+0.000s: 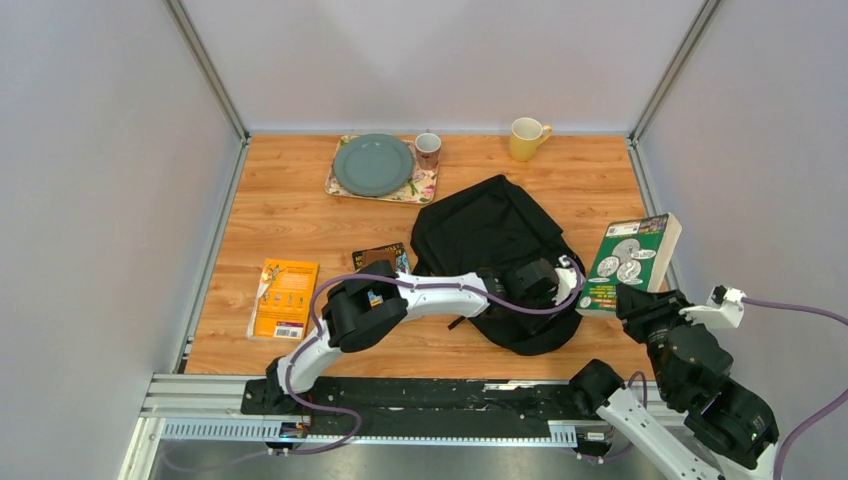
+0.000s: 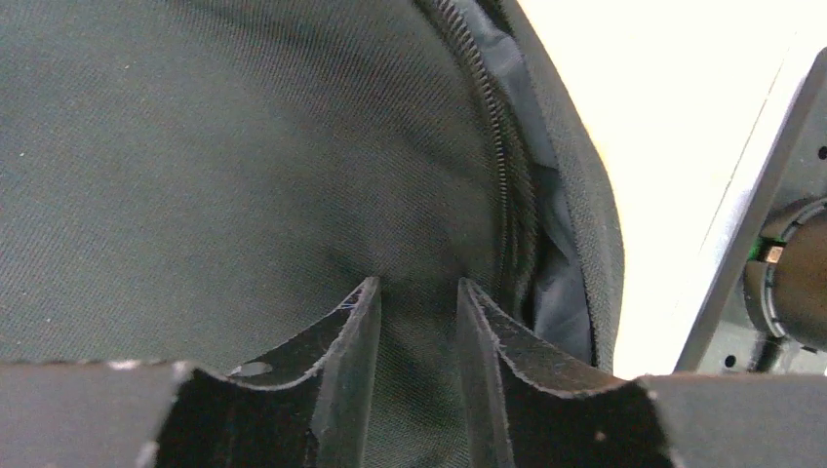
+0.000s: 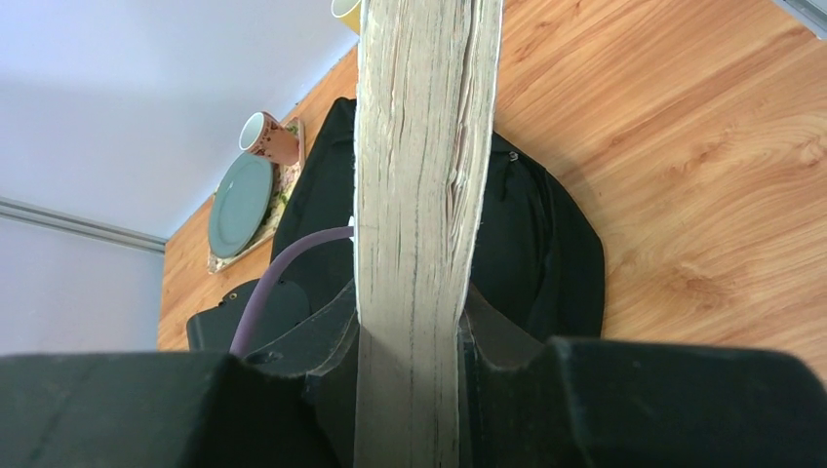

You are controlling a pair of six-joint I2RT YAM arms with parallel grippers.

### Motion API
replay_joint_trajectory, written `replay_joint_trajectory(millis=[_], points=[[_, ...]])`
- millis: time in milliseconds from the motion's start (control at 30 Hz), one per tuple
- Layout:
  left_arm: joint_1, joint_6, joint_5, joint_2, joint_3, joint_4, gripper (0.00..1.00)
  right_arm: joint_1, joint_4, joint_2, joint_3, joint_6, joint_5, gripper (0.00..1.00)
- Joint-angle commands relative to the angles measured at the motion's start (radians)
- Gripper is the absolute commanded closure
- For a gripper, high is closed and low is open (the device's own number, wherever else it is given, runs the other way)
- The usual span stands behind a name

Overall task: Pack the student bag
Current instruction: Adjust the student bag at the center of the board.

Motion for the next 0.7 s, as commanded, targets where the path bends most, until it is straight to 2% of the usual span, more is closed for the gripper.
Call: replay_joint_trajectory(millis=[0,33,67,133,167,333,467,533,633,667], points=[[-0.02,0.027,-0.127,0.107,-0.058,-0.196,0.66,0.003,0.043,-0.024,0.016,0.032,0.052,1.0],[-0.02,0.033,-0.136,0.096,-0.072,-0.2,0.7,0.003,0.043,-0.025,0.016,0.034,0.055,1.0],[-0.018,0.042,-0.173,0.088,-0.089,-0.199,0.82,0.003,0.04,-0.027,0.013,0.035,0.056,1.0],[-0.018,0.058,-0.234,0.058,-0.141,-0.205,0.99,0.003,0.037,-0.03,0.011,0.041,0.055,1.0],[-0.018,0.062,-0.266,0.046,-0.161,-0.206,1.0,0.003,0.036,-0.03,0.007,0.043,0.053,1.0],[-0.014,0.101,-0.398,-0.071,-0.319,-0.184,1.0,0.005,0.033,-0.028,-0.007,0.054,0.049,1.0],[0.009,0.085,-0.393,-0.183,-0.434,-0.145,1.0,0.005,0.028,-0.024,-0.024,0.063,0.039,1.0],[0.02,0.081,-0.325,-0.246,-0.474,-0.116,1.0,0.005,0.026,-0.025,-0.036,0.069,0.032,1.0],[0.023,0.072,-0.256,-0.315,-0.471,-0.081,0.89,0.003,0.031,-0.022,-0.05,0.077,0.021,1.0],[0.025,0.065,-0.233,-0.326,-0.462,-0.075,0.77,0.003,0.033,-0.022,-0.052,0.077,0.019,1.0]])
